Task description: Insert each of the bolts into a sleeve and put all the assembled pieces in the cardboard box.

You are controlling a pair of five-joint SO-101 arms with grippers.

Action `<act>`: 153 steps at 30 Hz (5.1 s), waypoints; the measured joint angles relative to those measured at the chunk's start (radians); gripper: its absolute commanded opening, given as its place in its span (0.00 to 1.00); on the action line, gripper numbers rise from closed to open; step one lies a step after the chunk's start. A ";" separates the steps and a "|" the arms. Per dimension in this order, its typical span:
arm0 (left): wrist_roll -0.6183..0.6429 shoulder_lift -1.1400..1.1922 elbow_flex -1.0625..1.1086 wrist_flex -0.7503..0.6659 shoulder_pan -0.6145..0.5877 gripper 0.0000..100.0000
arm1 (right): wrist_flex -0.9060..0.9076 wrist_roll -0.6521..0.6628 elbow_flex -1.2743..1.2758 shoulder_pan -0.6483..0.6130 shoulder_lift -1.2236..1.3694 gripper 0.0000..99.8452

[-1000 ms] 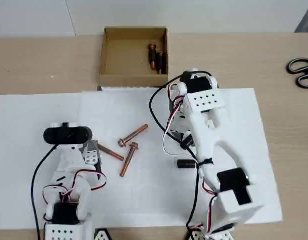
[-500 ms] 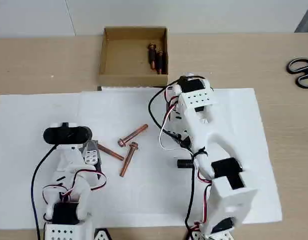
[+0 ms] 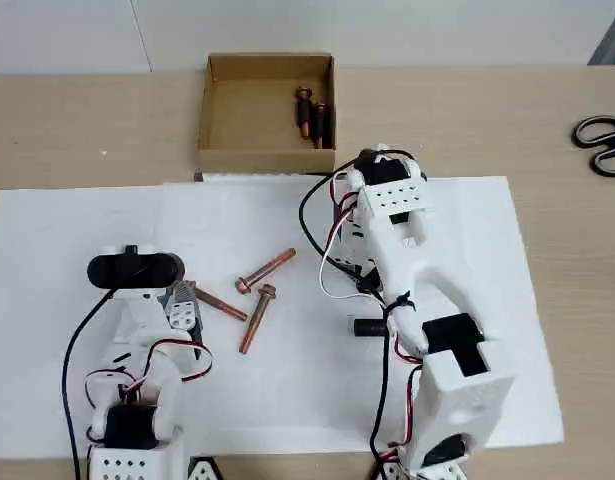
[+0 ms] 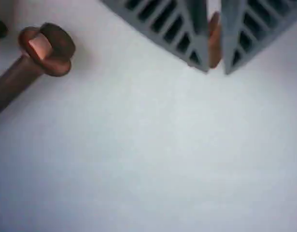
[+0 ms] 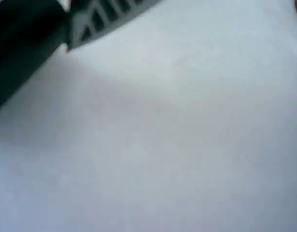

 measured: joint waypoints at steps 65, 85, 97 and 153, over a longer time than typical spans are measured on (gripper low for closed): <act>0.058 0.169 -0.749 0.353 0.002 0.01 | 0.195 0.094 0.480 0.285 -0.669 0.00; 0.644 1.416 -1.686 0.822 -0.012 0.01 | 0.103 0.094 0.720 0.285 -0.974 0.00; 0.925 1.749 -1.637 0.824 -0.038 0.01 | 0.103 0.094 0.721 0.381 -1.014 0.00; 0.865 1.961 -1.525 0.750 0.097 0.13 | 0.071 0.094 0.726 0.405 -1.014 0.00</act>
